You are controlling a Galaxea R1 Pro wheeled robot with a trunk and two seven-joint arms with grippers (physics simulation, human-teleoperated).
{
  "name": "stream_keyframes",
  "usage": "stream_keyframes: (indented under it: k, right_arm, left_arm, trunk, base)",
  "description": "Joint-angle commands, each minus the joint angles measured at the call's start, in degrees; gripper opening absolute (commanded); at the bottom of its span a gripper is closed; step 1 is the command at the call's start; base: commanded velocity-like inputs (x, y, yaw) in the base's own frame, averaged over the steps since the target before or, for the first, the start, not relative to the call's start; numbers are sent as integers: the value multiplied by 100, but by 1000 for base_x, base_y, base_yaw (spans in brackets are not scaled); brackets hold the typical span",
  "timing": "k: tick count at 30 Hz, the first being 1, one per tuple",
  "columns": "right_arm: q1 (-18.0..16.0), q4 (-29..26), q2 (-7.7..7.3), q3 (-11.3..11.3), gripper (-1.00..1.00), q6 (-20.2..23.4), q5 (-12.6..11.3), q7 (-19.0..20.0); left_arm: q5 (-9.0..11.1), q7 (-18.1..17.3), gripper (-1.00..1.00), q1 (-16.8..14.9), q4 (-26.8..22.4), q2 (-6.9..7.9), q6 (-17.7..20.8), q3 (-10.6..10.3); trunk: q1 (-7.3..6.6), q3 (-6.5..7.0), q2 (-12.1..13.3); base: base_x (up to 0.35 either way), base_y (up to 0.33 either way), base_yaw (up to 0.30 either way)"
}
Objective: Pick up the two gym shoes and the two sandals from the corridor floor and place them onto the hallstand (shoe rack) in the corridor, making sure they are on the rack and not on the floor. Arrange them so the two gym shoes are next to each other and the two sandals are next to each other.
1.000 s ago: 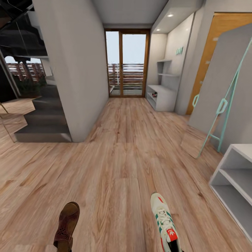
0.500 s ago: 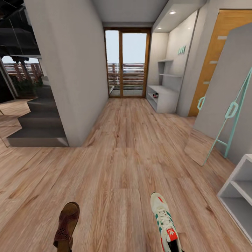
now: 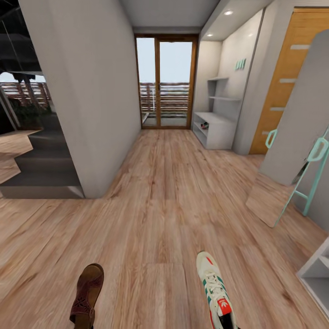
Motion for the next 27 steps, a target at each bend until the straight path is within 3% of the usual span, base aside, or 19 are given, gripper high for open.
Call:
stream_keyframes:
  k: [1,27]
  right_arm:
    - [-1,-6,9,-48,-100,-12,32,53]
    - [-1,-4,9,-55,-100,-18,32,53]
  left_arm:
    - [-66,-39,-100,-5,-2,-8,-19,50]
    - [-66,-39,-100,-5,-2,-10,-27,43]
  trunk:
    - [3,-4,-2]
    - [3,25,-2]
  base:
    - [340,0,0]
    - [340,0,0]
